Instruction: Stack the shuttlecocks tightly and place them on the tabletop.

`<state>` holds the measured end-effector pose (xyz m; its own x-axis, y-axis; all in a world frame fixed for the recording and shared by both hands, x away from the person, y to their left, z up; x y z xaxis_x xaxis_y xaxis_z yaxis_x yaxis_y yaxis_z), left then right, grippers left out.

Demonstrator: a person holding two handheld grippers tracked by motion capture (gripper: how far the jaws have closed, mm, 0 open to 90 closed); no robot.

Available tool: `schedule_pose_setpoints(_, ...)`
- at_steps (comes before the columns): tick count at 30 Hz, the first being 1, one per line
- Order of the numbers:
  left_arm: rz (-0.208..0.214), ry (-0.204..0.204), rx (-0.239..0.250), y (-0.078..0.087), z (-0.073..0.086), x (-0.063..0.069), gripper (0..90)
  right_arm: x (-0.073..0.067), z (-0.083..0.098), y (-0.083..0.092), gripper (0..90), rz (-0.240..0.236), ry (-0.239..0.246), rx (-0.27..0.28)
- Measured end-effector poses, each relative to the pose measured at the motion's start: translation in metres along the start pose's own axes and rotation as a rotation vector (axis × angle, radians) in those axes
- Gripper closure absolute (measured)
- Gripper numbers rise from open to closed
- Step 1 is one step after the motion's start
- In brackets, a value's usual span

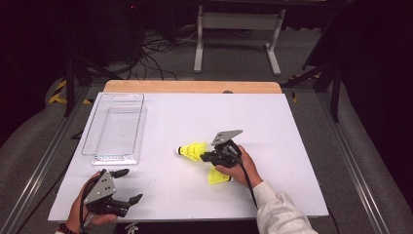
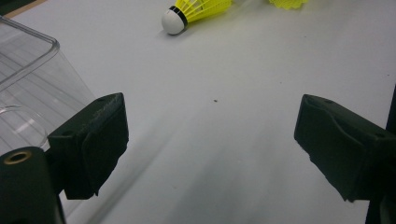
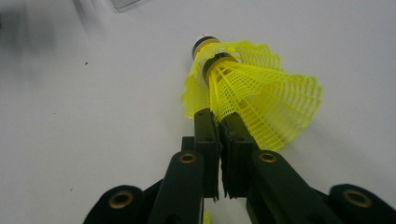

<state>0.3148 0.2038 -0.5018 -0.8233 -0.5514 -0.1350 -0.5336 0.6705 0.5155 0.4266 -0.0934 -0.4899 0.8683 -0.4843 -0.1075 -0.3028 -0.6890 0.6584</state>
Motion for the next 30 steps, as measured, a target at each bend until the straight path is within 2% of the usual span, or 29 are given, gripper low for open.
schedule_pose_setpoints(11, -0.004, 0.002, 0.003, 0.0, 0.0, 0.0, 10.9, 0.001, 0.002, 0.0, 81.0, 0.02, -0.003, -0.013)
schedule_pose_setpoints(19, -0.007, -0.001, 0.007, 0.001, -0.001, 0.0, 10.8, 0.0, 0.0, 0.006, 71.5, 0.063, 0.032, -0.012)
schedule_pose_setpoints(30, -0.008, -0.002, 0.008, 0.001, -0.001, 0.0, 10.8, 0.0, -0.002, 0.016, 59.7, 0.095, 0.032, 0.004)
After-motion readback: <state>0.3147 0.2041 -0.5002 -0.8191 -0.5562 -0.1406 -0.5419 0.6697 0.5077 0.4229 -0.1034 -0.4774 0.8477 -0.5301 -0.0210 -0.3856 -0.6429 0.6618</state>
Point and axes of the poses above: each handheld gripper's, and its own axes: y roughly backward along the jaws, z roughly out of its underside, x roughly to its right, the point moved 6 cm from there along -y, roughly forward along the jaws, and after that the axes turned 1 degree about -y, right-handed, at the moved point
